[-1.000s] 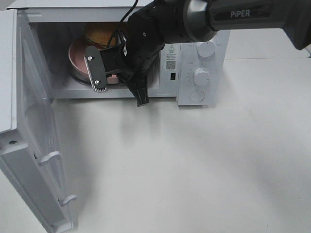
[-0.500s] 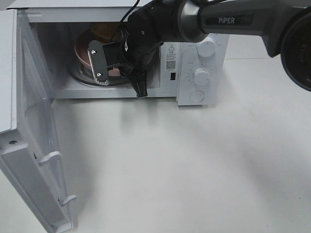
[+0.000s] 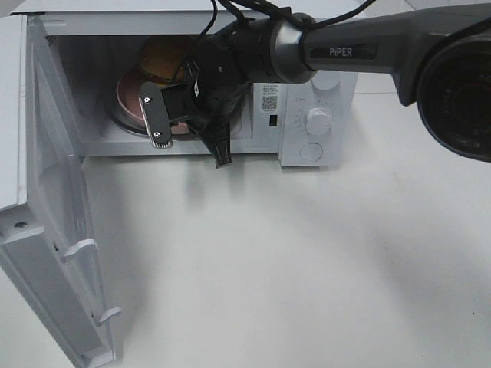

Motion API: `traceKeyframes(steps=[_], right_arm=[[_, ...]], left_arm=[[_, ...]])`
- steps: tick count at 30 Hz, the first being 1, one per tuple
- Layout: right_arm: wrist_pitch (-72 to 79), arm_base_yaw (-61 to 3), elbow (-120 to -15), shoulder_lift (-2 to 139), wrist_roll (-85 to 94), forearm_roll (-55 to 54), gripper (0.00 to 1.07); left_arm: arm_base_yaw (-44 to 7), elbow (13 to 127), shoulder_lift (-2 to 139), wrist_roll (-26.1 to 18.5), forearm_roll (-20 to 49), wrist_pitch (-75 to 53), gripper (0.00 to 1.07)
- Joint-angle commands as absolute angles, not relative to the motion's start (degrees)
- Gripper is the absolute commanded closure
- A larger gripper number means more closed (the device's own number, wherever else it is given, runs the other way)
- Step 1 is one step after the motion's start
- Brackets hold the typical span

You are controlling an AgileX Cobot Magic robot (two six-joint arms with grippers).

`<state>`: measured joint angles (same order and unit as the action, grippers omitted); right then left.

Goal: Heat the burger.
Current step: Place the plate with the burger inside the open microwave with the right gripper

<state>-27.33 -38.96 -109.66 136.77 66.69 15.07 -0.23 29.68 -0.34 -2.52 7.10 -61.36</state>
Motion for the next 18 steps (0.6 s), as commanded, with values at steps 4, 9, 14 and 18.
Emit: traceKeyframes(steps=[4, 9, 14, 18], right_arm=[[-21.5, -38.8, -111.0, 135.6, 67.9, 14.8, 1.04], [-20.8, -38.8, -111.0, 135.6, 67.6, 13.9, 0.97], [-21.2, -38.8, -111.0, 135.6, 66.6, 13.1, 0.83], [-21.8, -38.8, -110.9, 135.6, 66.0, 13.1, 0.74]], left_arm=[[-0.4, 29.6, -1.4, -2.4, 7.4, -61.5, 0.3], [-0.4, 29.6, -1.4, -2.4, 7.4, -61.5, 0.3], [-0.4, 29.6, -1.4, -2.4, 7.4, -61.5, 0.3], [-0.4, 29.6, -1.4, -2.4, 7.4, -61.5, 0.3]])
